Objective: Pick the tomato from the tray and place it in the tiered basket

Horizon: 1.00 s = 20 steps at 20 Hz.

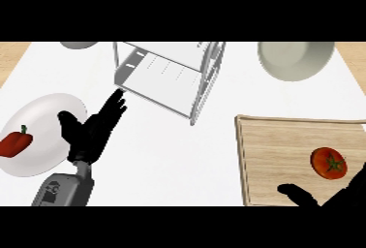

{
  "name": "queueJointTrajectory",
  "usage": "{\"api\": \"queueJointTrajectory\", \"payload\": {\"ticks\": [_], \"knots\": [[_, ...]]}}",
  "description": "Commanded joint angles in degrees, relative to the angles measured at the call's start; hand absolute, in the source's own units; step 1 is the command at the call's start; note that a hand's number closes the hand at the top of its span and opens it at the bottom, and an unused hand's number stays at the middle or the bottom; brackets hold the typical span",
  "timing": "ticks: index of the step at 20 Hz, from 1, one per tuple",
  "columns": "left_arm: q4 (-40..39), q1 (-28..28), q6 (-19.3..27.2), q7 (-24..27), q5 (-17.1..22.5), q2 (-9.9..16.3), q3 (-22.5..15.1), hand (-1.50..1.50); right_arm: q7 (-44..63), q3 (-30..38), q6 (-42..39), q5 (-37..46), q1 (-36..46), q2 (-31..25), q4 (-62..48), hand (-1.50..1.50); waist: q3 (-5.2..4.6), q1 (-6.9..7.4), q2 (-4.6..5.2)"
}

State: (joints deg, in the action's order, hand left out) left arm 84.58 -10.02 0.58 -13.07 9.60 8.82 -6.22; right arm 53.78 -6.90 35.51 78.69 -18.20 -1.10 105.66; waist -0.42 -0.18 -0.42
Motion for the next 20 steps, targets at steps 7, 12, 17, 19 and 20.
{"api": "queueJointTrajectory", "payload": {"ticks": [7,12,17,19,20], "knots": [[1.15,0.45,-2.55,-0.76,-0.59,-0.36,1.72,0.00,-5.36,7.72,4.66,-8.06,6.26,-2.27,-10.51,-1.50,0.43,0.16,0.41],[-0.59,0.03,-2.32,-0.36,-1.04,-1.48,2.41,0.00,-10.60,10.98,6.94,-14.90,7.12,-5.50,-15.30,-1.50,0.43,0.11,0.44],[-3.08,-2.21,-1.83,1.21,-3.51,-3.31,1.63,0.00,-12.74,10.99,6.92,-14.78,11.81,-4.55,-21.15,-1.50,0.43,0.09,0.46],[2.67,0.86,-4.54,-2.00,-0.14,0.08,3.92,0.00,-15.46,9.61,3.34,-19.34,10.51,-6.80,-18.59,1.50,0.43,0.29,0.38],[1.71,-2.71,0.07,-5.16,-2.60,-3.88,1.25,0.00,-20.78,9.83,6.74,-22.87,9.26,-9.07,-21.16,1.50,0.48,0.07,0.40]]}}
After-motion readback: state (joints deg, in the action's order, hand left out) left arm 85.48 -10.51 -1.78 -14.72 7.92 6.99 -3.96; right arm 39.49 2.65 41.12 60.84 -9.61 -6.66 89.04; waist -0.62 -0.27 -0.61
